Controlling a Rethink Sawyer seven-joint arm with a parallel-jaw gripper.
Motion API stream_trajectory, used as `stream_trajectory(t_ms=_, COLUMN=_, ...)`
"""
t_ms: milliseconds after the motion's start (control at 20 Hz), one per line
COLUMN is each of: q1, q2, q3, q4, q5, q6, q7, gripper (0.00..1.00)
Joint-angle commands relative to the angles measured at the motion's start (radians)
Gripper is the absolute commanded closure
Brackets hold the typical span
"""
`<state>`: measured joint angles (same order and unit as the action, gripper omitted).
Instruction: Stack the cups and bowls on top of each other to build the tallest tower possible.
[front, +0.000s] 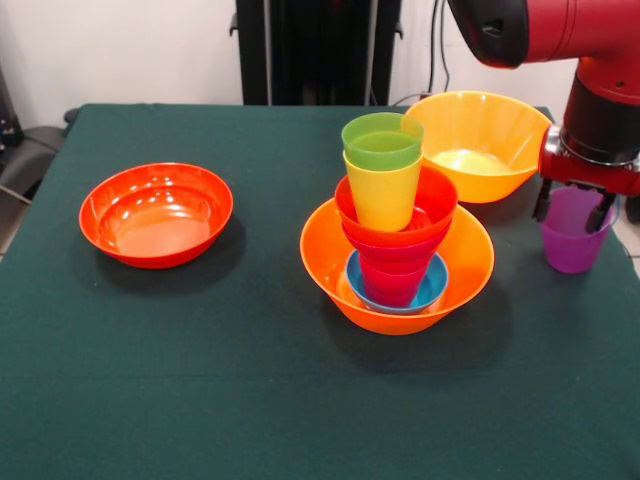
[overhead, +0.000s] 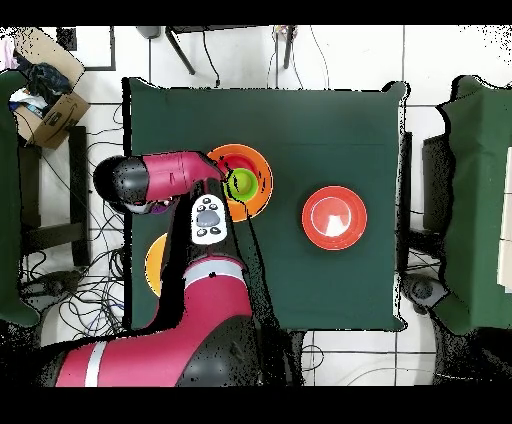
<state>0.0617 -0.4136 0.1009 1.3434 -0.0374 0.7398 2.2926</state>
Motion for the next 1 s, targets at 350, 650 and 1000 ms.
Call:
stream_trajectory(t_ms=350, q1=0.001, q2=0.064, q3=0.060, q4=-0.013, q5=-0.085, q6=0.082, q7=-0.107, gripper=0.00)
stream_trajectory(t_ms=650, q1=0.009, q2=0.061, q3=0.048, q4=-0.020, q5=-0.093, q6=0.116, q7=-0.098, gripper=0.00)
stream_trajectory(t_ms=1000, q1=-0.007, q2=0.034, q3=0.062, q4=0.004, q5=-0.087, q6=0.133, q7=-0.116, gripper=0.00)
